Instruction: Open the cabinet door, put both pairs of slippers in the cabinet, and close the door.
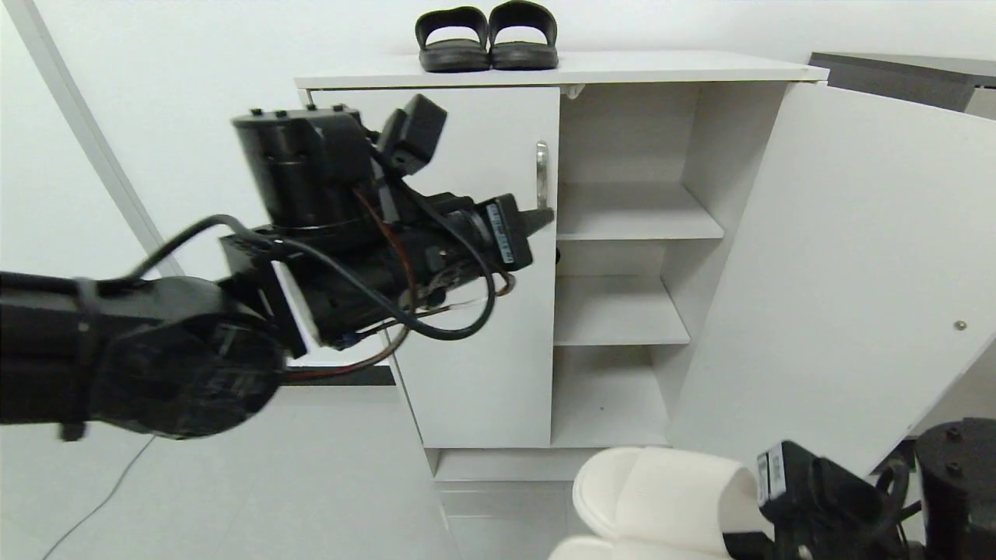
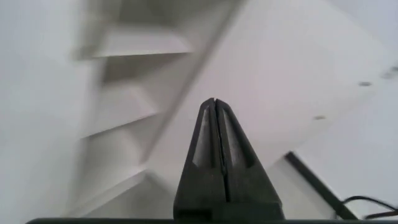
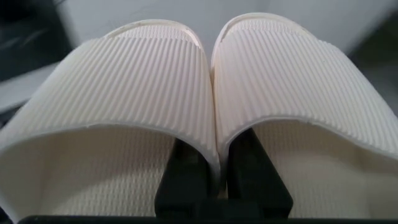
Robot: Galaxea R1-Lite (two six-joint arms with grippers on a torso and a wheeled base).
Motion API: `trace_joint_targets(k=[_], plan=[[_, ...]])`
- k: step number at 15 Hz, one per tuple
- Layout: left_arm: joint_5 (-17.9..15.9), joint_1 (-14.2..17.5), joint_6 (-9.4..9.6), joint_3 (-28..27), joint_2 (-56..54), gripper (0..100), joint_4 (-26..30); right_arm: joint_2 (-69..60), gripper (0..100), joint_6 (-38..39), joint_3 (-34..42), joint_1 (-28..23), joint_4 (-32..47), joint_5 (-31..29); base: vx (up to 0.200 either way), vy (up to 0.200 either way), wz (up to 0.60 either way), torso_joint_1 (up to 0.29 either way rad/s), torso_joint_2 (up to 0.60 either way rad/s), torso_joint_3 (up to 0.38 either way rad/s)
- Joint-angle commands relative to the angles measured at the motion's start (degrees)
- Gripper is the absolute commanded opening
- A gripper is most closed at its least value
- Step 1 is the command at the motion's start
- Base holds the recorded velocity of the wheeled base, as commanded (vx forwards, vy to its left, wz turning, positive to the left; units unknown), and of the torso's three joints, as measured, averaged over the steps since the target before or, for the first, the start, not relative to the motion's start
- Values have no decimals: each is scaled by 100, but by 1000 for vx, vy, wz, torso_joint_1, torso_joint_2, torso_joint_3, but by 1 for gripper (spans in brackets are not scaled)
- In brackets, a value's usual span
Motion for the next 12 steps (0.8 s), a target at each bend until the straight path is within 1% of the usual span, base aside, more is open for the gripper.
trace_joint_targets(k=[1,2,3,4,5,6,7,8,9,10,11,12], plan=[[1201,466,473,725,-1785,0,1421,382,0,590,-519,-139,6,-812,0,0,0,0,0,0],[1693,598,605,1059,-2496,0,1957,576,0,950,-853,-130,6,-1383,0,0,0,0,0,0],[2027,651,684,1349,-3041,0,2309,690,0,1091,-1046,-121,-2,-1638,0,0,0,0,0,0],[2598,765,992,1814,-3727,0,2722,822,0,1135,-1248,-130,6,-1814,0,0,0,0,0,0],[3231,950,1335,2263,-4386,0,2994,945,0,1135,-1389,-130,6,-2069,0,0,0,0,0,0],[3776,1178,1563,2632,-4993,0,3135,1112,0,1135,-1503,-130,6,-2473,0,0,0,0,0,0],[4013,1635,1598,2939,-5564,0,3153,1297,0,1135,-1591,-130,-2,-2860,0,0,0,0,0,0],[4013,2268,1598,3273,-6100,0,3188,1481,0,1143,-1723,-130,-20,-3141,0,0,0,0,0,0],[3987,3006,1598,3704,-6619,0,3249,1639,0,1161,-1829,-147,-29,-3326,0,0,0,0,0,0],[3943,3437,1598,4091,-6979,0,3276,1701,0,1161,-1837,-156,-29,-3405,0,0,0,0,0,0],[3697,3797,1642,4636,-7357,0,3267,1710,0,1161,-1811,-147,-64,-3422,0,0,0,0,0,0],[3556,4043,1642,5014,-7585,0,3267,1710,0,1152,-1793,-147,-108,-3422,0,0,0,0,0,0]])
